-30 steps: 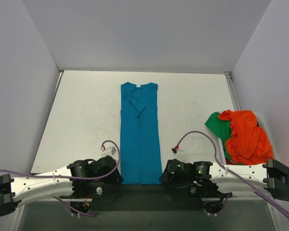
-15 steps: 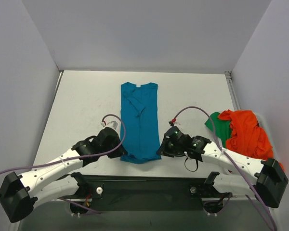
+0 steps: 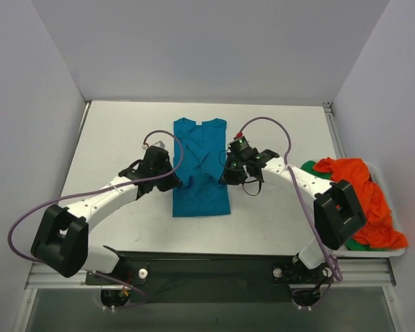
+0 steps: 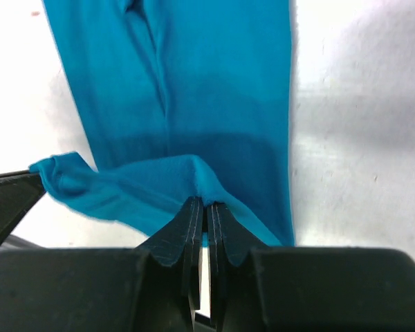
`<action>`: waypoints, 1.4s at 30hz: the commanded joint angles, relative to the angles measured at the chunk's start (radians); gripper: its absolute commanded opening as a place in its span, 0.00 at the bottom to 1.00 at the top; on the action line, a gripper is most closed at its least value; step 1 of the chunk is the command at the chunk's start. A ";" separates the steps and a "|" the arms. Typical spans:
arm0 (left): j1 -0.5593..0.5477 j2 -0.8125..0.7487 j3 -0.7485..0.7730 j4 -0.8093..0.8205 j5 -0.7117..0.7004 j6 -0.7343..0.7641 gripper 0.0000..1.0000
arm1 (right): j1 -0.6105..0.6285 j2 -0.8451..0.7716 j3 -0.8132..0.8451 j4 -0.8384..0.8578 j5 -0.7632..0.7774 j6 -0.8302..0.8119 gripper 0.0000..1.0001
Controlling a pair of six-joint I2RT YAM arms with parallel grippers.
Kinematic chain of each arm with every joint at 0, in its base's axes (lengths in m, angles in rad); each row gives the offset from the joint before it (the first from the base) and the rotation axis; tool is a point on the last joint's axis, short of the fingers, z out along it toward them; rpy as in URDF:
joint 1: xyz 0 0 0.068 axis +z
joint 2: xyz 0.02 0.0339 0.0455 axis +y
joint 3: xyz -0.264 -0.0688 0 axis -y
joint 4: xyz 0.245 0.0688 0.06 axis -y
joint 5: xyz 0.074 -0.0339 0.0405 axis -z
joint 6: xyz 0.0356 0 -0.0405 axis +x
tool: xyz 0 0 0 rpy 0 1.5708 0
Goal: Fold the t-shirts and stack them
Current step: Fold the folded rectangular tshirt in 1/3 of the way
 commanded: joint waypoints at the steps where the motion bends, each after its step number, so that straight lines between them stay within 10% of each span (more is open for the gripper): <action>1: 0.053 0.070 0.100 0.090 0.011 0.014 0.00 | -0.029 0.060 0.087 -0.026 -0.024 -0.031 0.00; 30: 0.220 0.449 0.331 0.146 0.155 0.058 0.01 | -0.167 0.332 0.292 -0.011 -0.123 -0.048 0.08; 36: 0.276 0.422 0.305 0.162 0.163 0.070 0.63 | -0.203 0.323 0.308 -0.029 -0.099 -0.109 0.59; 42: 0.293 0.284 0.298 0.119 0.139 0.084 0.62 | -0.224 0.234 0.289 -0.083 -0.056 -0.178 0.63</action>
